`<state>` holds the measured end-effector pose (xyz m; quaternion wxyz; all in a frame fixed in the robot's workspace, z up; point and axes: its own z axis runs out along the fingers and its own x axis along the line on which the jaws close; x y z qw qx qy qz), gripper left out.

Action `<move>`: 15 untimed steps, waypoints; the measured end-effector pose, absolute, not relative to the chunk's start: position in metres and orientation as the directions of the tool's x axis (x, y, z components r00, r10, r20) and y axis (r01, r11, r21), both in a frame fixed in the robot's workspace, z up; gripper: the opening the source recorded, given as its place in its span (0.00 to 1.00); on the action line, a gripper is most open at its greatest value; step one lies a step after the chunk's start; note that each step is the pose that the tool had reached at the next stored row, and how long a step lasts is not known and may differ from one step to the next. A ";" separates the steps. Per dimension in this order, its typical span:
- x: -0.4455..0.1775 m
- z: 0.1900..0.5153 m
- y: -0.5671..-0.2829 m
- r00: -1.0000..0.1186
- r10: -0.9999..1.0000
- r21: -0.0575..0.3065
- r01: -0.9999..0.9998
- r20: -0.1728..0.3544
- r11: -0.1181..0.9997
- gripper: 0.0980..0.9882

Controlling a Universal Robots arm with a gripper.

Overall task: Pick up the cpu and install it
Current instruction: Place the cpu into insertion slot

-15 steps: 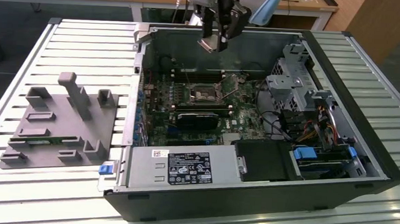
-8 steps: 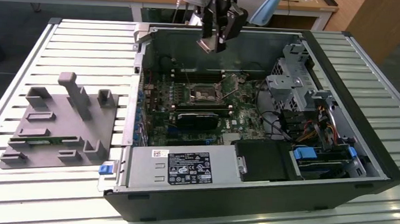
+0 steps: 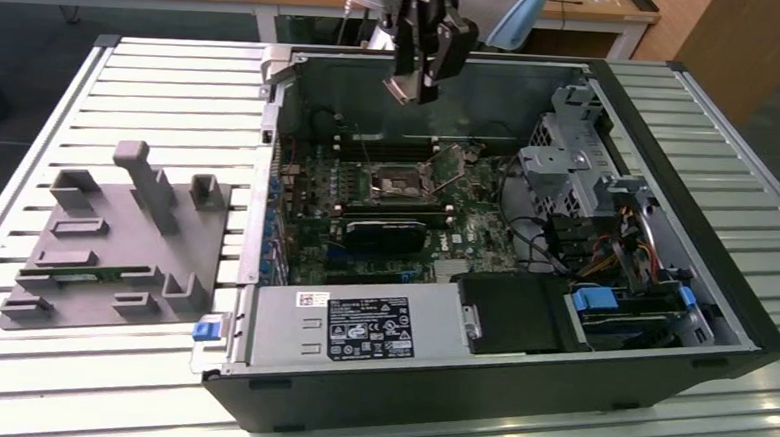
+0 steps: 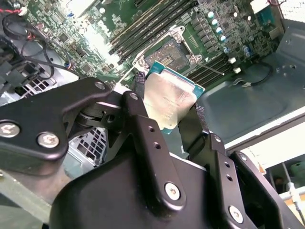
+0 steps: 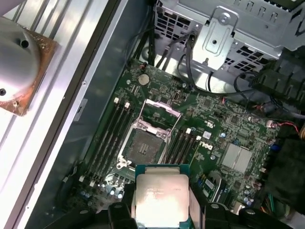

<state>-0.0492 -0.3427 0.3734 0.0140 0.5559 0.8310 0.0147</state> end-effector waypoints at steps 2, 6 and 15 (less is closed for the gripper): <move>-0.049 0.373 -0.343 -0.363 0.932 0.040 0.931 -0.007 0.363 0.49; -0.050 0.372 -0.343 -0.322 0.947 0.040 0.946 -0.007 0.323 0.49; -0.052 0.370 -0.343 -0.239 0.971 0.040 0.970 -0.007 0.239 0.49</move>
